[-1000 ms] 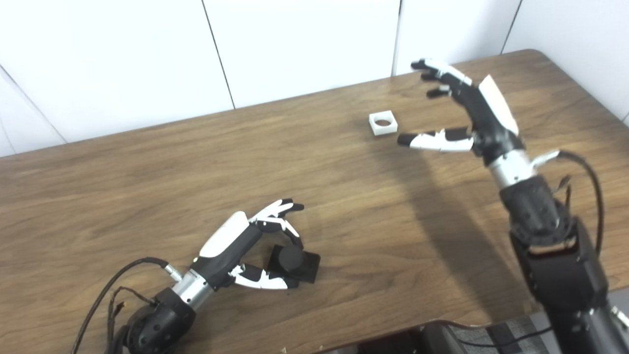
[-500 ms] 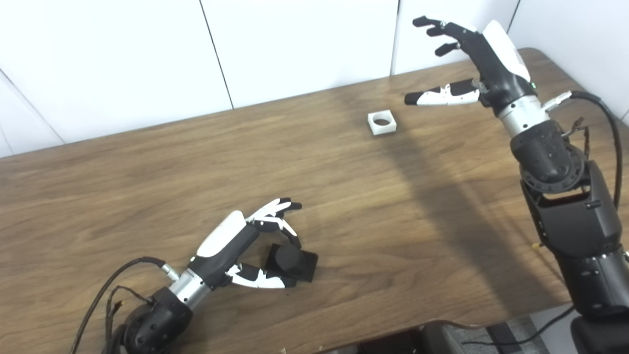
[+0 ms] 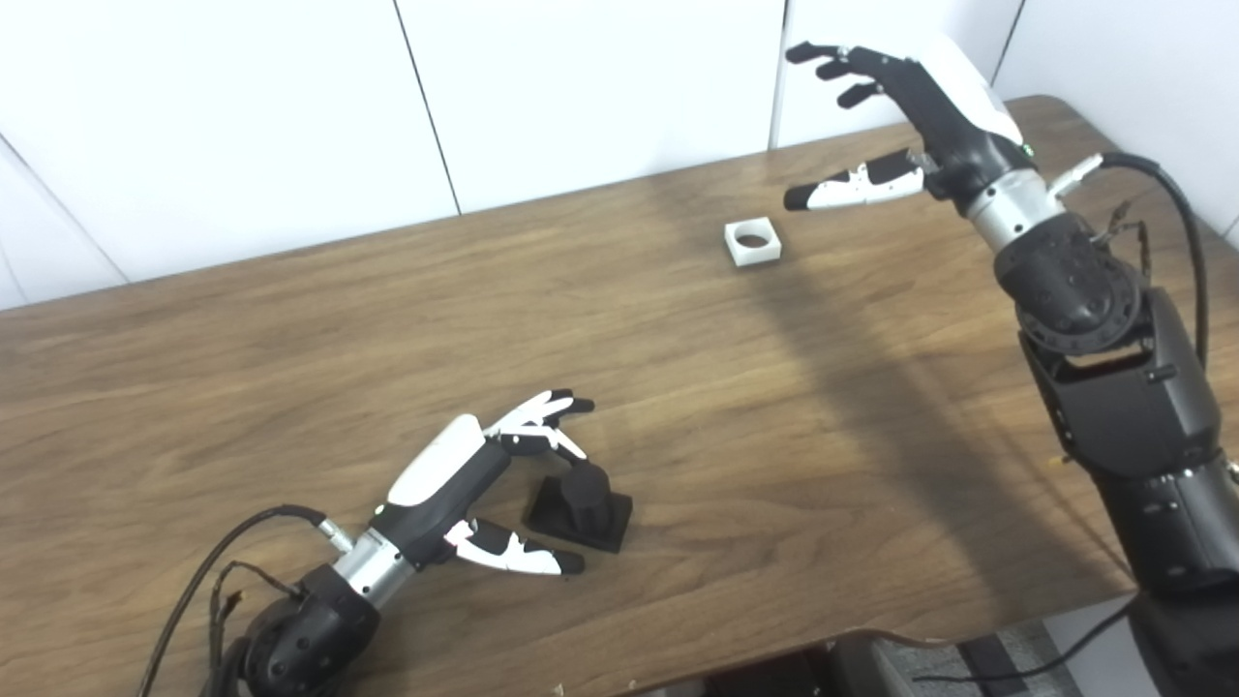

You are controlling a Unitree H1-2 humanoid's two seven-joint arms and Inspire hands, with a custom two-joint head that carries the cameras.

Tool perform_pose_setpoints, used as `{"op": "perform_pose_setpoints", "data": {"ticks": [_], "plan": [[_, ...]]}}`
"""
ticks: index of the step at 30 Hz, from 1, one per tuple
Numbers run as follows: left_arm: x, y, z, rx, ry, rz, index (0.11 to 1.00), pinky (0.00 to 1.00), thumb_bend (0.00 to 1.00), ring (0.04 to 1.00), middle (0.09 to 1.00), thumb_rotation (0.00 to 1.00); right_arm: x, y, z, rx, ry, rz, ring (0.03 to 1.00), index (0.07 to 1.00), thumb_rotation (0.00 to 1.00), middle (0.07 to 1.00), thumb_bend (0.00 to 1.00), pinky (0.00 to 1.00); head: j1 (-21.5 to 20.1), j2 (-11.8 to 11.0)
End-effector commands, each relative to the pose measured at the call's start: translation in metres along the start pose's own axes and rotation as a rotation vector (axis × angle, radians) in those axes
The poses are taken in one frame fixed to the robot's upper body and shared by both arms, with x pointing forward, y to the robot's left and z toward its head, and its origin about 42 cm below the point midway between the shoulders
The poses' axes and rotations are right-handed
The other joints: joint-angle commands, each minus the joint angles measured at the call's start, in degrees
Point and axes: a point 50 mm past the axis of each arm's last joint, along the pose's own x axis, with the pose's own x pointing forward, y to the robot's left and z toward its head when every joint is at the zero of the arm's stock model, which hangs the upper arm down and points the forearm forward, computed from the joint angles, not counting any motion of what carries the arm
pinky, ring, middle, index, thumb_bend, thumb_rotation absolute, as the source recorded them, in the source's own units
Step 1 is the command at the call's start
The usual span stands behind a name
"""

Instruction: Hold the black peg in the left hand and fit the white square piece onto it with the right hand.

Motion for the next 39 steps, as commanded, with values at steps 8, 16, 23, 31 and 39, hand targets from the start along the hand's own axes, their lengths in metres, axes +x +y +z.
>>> {"op": "perform_pose_setpoints", "data": {"ticks": [8,16,23,31,39], "plan": [[-0.018,-0.014,-0.026,0.007,0.149,-0.092,0.553,0.84,0.88,0.961,0.914,0.17,0.010,-0.020,0.017,-0.036,-0.099,-0.048,0.816,0.804,0.20,0.861,0.77,0.71,0.4,0.2],[-0.017,-0.016,-0.026,0.019,0.165,-0.065,0.495,0.84,0.54,0.959,0.909,0.08,0.004,-0.015,0.016,-0.061,-0.093,-0.040,0.827,0.812,0.21,0.856,0.77,0.74,0.8,0.4],[-0.015,-0.018,-0.024,0.042,0.193,-0.047,0.491,0.82,0.52,0.951,0.902,0.07,0.004,-0.014,0.015,-0.081,-0.091,-0.027,0.833,0.820,0.23,0.860,0.76,0.75,1.2,0.6],[-0.017,-0.021,-0.024,0.035,0.194,-0.035,0.490,0.82,0.52,0.949,0.896,0.07,0.003,-0.013,0.015,-0.076,-0.102,-0.023,0.825,0.813,0.21,0.856,0.76,0.76,1.5,0.7],[-0.018,-0.020,-0.026,0.042,0.201,-0.034,0.490,0.79,0.52,0.946,0.896,0.07,0.010,-0.012,0.012,-0.129,-0.078,0.032,0.853,0.795,0.24,0.872,0.77,0.75,1.3,0.4]]}}
